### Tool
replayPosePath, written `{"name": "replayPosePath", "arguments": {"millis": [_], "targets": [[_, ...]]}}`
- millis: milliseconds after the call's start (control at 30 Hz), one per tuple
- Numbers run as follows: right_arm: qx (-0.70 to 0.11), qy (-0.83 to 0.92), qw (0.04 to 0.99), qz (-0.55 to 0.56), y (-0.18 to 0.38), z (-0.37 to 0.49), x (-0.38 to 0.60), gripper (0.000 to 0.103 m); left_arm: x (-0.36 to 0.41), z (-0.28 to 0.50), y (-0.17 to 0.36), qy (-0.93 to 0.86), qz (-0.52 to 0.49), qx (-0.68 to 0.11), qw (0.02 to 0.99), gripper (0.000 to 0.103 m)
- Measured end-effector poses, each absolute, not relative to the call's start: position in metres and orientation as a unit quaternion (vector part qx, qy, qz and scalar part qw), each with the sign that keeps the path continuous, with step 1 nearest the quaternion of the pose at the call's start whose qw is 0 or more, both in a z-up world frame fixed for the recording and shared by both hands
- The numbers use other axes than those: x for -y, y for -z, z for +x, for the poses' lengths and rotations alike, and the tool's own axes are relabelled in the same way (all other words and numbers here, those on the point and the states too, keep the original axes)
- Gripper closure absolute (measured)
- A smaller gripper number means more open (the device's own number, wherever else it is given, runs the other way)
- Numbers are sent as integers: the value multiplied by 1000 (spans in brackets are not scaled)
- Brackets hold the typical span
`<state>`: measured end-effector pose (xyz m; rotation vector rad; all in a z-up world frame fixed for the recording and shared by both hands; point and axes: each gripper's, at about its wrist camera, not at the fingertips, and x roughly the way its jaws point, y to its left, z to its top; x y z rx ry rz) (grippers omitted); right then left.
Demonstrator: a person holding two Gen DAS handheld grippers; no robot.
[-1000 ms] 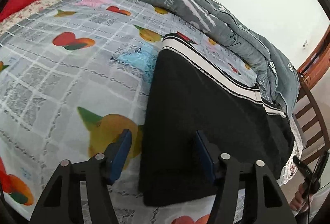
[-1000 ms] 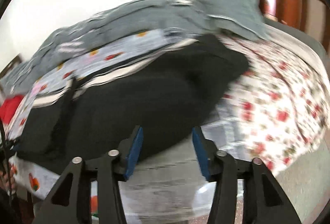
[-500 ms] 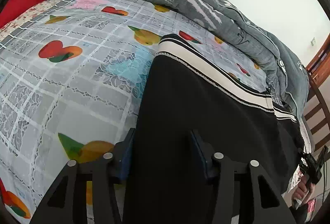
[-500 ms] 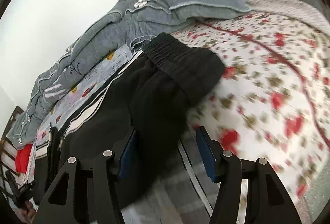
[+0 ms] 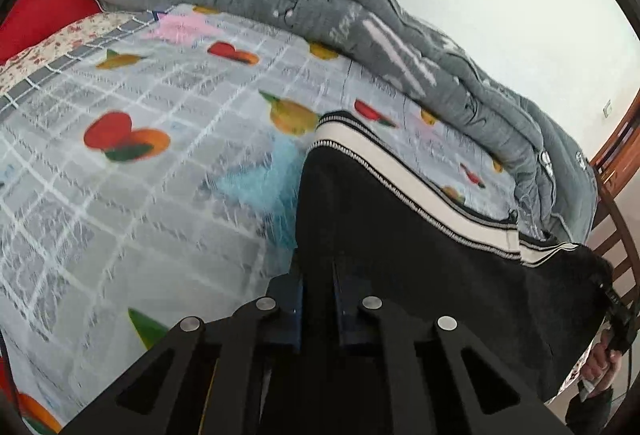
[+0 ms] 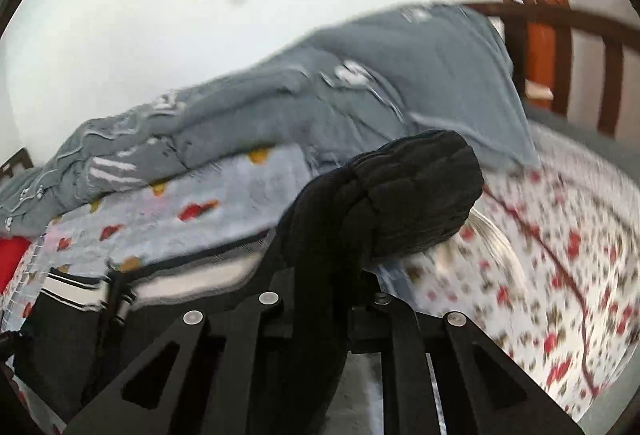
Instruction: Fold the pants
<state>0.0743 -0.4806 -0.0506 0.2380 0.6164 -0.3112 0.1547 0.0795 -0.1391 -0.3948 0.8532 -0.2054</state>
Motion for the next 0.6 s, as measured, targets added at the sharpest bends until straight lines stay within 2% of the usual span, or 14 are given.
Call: {"name": "replayPosePath", "arguments": {"millis": [200,367,467,600], "targets": [[-278,109,948,105,16,98,432,90,-127,165,130,80,-219,-392,890,92],[-267,53,958,94,12,111,383,90,-181,165,119,37,-215,-383,898,92],[-274,28,956,97,27,114,362,90,-212,165,117,10,-220,-385,896,92],[-330,59,935,113,83,117,371,89,-230,165,130,1,-223,-399,889,91]]}}
